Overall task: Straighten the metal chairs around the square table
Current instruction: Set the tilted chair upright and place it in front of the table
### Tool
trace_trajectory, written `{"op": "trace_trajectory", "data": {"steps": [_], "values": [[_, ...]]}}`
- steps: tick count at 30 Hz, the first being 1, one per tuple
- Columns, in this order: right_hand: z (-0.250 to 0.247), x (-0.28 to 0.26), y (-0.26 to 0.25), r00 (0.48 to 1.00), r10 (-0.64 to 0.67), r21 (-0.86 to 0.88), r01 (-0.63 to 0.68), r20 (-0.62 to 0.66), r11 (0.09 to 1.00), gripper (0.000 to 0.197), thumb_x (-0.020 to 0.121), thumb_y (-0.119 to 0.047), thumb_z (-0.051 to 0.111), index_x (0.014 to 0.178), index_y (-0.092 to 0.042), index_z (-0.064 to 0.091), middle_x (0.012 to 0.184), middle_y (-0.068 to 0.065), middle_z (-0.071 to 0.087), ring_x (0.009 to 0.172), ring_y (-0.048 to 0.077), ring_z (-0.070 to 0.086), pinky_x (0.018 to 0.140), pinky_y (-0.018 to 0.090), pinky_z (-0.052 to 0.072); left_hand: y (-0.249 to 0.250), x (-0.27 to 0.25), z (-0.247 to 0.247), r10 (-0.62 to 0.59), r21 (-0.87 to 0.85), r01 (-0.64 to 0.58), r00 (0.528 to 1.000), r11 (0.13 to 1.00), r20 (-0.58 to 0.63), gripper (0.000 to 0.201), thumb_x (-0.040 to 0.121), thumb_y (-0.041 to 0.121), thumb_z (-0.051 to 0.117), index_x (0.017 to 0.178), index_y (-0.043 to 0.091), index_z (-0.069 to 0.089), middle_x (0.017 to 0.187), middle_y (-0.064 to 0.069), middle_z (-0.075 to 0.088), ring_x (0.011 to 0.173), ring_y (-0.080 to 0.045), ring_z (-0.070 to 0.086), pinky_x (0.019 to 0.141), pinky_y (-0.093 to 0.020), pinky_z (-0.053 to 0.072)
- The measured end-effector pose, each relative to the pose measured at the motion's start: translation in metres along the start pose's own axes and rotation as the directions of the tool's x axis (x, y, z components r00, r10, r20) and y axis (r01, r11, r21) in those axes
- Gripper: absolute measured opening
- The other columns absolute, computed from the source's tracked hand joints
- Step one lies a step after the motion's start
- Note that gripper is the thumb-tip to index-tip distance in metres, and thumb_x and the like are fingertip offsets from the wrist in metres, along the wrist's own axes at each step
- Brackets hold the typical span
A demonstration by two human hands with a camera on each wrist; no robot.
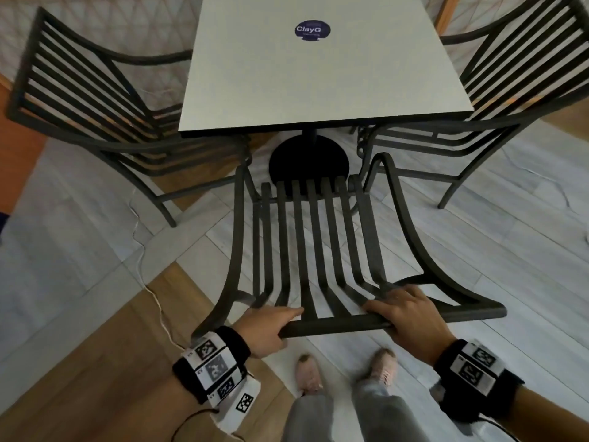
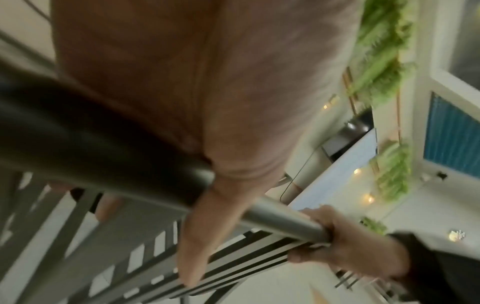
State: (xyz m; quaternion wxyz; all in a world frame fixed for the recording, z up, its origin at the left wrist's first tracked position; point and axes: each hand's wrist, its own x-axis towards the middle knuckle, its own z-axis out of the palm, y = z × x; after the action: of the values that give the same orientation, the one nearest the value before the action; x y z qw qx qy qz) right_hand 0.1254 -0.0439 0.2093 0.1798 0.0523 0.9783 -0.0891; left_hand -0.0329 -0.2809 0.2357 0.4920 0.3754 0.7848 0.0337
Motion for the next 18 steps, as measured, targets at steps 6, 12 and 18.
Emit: {"op": "trace_trajectory", "data": {"steps": [6,12,18], "values": [[-0.004,0.003,-0.002,0.997,0.082,-0.053,-0.082,0.003,0.995,0.027,0.095,-0.036,0.045,0.121,-0.043,0.049,0.094,-0.007,0.069,0.085,0.016,0.064,0.065,0.027,0.041,0.000,-0.001,0.000,-0.040,-0.044,0.038,0.998,0.998,-0.055,0.059,0.092,0.022,0.054,0.145,0.036,0.031,0.145,-0.002,0.047,0.135,-0.023,0.043,0.114,-0.045,0.032],[-0.017,0.025,-0.001,0.999,0.051,-0.097,-0.051,-0.005,0.994,0.026,0.095,-0.036,0.049,0.120,-0.041,0.054,0.083,-0.004,0.069,0.075,0.018,0.066,0.061,0.029,0.045,-0.005,0.008,-0.022,-0.077,-0.073,0.072,0.995,0.995,-0.063,0.059,0.091,0.022,0.055,0.143,0.039,0.034,0.135,-0.001,0.056,0.123,-0.021,0.053,0.106,-0.045,0.042],[-0.034,0.045,0.006,0.999,0.027,-0.097,-0.031,-0.035,0.995,0.029,0.095,-0.032,0.047,0.124,-0.038,0.053,0.084,-0.001,0.070,0.078,0.021,0.066,0.061,0.028,0.035,-0.013,0.023,-0.043,-0.100,-0.069,0.095,0.992,0.993,-0.072,0.056,0.090,0.026,0.055,0.139,0.045,0.036,0.116,0.000,0.066,0.111,-0.018,0.061,0.112,-0.060,0.027]]}}
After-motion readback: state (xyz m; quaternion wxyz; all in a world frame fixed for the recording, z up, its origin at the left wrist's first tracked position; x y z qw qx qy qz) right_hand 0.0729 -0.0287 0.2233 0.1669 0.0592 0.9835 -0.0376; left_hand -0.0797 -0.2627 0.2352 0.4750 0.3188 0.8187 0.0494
